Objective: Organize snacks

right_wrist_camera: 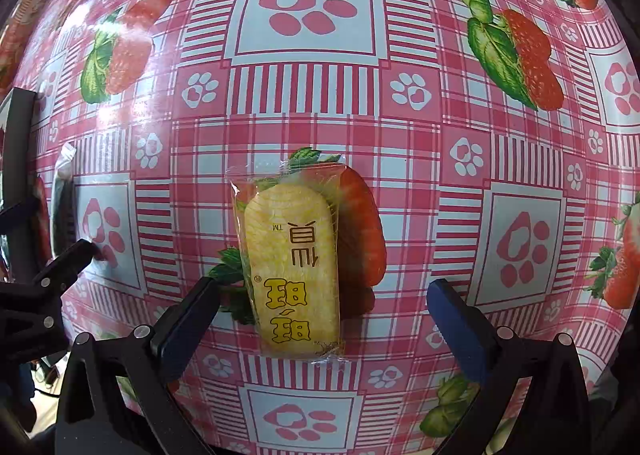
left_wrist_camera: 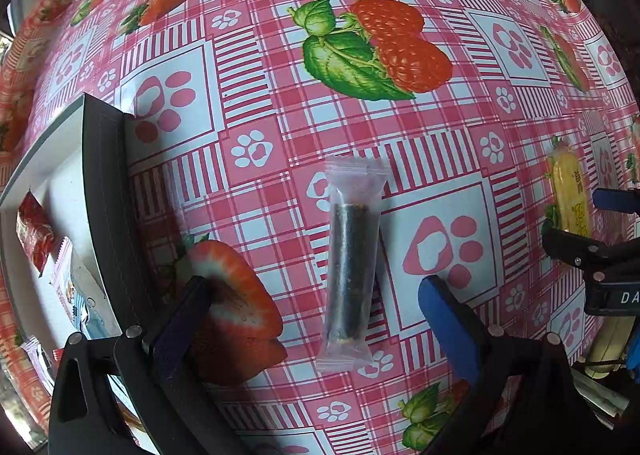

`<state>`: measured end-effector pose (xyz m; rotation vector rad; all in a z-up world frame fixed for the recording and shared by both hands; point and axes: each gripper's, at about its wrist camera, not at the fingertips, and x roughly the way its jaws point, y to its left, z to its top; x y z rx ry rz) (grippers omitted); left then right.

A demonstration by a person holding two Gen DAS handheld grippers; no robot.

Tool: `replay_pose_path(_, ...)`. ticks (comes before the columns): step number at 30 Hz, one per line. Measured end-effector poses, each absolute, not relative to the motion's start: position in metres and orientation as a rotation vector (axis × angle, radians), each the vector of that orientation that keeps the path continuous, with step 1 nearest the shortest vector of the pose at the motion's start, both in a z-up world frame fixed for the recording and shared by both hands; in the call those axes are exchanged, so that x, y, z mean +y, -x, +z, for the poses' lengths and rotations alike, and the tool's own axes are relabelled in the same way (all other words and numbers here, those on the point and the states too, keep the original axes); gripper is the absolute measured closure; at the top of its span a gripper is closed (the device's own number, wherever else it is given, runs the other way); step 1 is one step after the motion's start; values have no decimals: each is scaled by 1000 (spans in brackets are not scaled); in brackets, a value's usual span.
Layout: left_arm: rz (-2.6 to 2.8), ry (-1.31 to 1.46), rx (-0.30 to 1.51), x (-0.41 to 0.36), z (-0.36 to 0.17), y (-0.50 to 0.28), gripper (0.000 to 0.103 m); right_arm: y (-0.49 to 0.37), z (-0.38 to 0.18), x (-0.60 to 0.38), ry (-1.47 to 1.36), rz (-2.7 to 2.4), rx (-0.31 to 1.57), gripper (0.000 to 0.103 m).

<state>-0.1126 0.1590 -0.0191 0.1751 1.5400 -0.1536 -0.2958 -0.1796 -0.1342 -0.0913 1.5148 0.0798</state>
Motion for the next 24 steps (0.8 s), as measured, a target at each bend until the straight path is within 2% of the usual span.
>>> replay_pose_path(24, -141, -173, 1589, 152, -24, 110, 0, 298, -134, -179, 92, 80, 1518, 0)
